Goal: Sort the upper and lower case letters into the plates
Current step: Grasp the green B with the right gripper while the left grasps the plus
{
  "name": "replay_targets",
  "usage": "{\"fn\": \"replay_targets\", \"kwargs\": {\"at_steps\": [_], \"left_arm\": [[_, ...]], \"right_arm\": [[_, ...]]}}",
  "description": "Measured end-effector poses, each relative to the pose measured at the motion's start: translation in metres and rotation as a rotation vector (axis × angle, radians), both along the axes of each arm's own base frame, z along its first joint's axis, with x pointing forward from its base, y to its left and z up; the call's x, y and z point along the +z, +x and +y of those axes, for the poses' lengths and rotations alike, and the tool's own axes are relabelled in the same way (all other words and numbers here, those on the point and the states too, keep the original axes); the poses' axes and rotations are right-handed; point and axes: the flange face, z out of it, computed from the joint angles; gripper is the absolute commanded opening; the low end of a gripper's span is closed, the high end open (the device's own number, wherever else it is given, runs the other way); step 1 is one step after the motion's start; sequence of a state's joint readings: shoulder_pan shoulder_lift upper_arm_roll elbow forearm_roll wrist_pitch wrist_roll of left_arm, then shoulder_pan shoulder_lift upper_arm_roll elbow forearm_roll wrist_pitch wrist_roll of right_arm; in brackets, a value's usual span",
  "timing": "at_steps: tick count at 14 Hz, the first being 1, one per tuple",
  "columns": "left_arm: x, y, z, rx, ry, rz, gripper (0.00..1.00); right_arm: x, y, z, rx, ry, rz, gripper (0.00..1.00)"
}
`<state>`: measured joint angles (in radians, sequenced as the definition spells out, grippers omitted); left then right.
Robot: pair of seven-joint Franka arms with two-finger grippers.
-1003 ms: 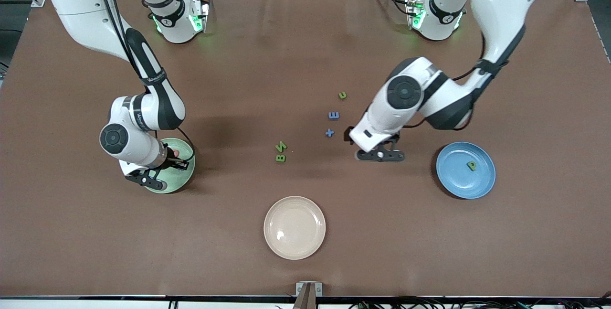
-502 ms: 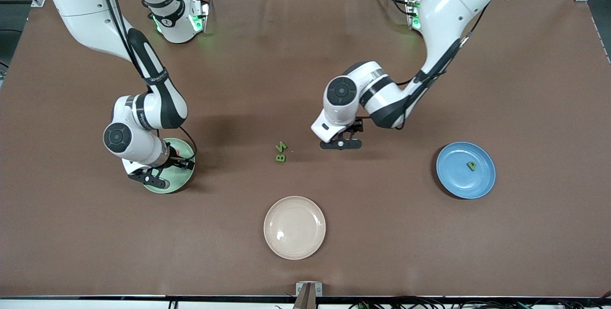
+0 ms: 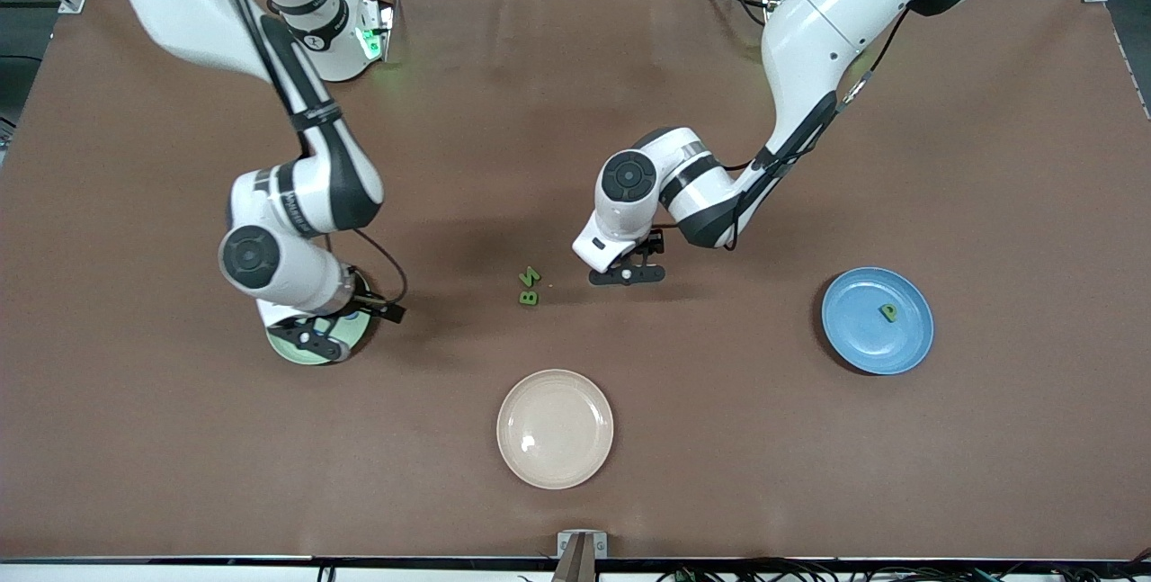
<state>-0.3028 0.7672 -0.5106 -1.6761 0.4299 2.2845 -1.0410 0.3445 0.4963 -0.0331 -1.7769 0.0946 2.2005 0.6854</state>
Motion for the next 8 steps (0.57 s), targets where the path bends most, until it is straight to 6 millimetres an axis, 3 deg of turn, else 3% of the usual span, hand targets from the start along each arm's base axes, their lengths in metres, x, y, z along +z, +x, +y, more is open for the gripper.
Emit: {"fn": "replay_targets", "kwargs": {"at_steps": [3,8], "left_arm": [[-0.014,-0.007,0.001,-0.022,0.04,-0.015,0.97],[-0.028,-0.018,-0.006,-0.004,0.065,-0.016,0.95]], "right_arm": [[-0.01,-0.01,0.061,-0.096,-0.001,-0.032,1.0],[-0.072,-0.029,0.14,-0.221,0.003,-0.069,1.0]]}}
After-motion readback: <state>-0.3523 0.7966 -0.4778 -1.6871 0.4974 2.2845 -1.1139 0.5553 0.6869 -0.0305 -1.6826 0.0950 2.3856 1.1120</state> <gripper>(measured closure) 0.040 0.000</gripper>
